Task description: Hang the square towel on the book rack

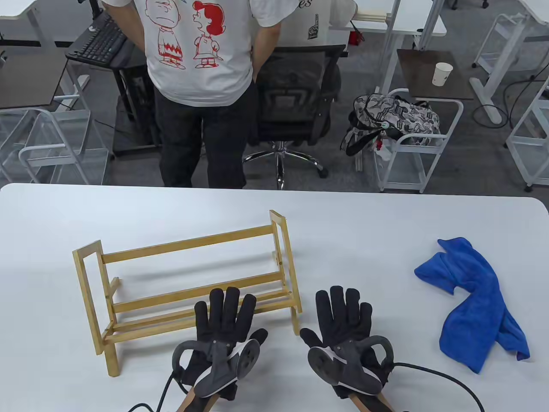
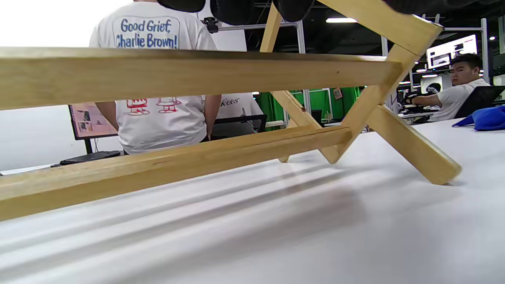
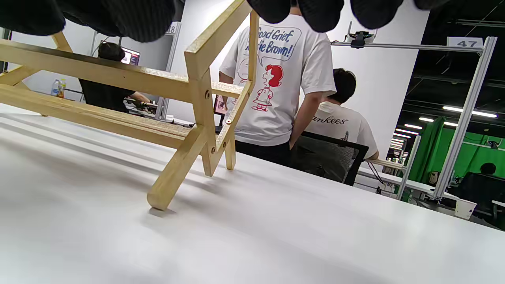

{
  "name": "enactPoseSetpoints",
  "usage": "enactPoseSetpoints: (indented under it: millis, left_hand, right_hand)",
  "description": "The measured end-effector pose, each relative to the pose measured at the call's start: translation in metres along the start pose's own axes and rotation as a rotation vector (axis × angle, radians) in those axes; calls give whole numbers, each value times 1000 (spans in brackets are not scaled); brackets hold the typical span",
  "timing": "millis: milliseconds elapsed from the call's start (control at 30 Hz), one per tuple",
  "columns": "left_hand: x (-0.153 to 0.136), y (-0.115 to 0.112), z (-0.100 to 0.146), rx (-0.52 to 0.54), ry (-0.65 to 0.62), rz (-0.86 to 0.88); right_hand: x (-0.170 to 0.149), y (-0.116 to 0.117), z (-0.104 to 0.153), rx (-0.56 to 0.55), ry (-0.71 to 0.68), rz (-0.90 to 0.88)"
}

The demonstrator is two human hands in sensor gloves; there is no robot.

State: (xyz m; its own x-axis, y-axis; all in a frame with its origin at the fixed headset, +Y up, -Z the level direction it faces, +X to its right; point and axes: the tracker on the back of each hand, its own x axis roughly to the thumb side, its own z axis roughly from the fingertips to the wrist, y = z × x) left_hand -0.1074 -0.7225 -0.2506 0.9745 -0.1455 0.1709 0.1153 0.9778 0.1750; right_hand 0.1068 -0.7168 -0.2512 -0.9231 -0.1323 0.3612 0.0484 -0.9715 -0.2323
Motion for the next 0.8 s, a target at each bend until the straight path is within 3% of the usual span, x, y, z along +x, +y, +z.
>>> enactPoseSetpoints:
  millis: [500,800]
  left_hand:
    - [0,-2,-1,-39,-12,-3]
    - [-5,-2,-1,-36,-1,9]
  right_hand:
    - [-16,4,-1,32,56,-41]
    - [-57,-1,-2,16,199,-127]
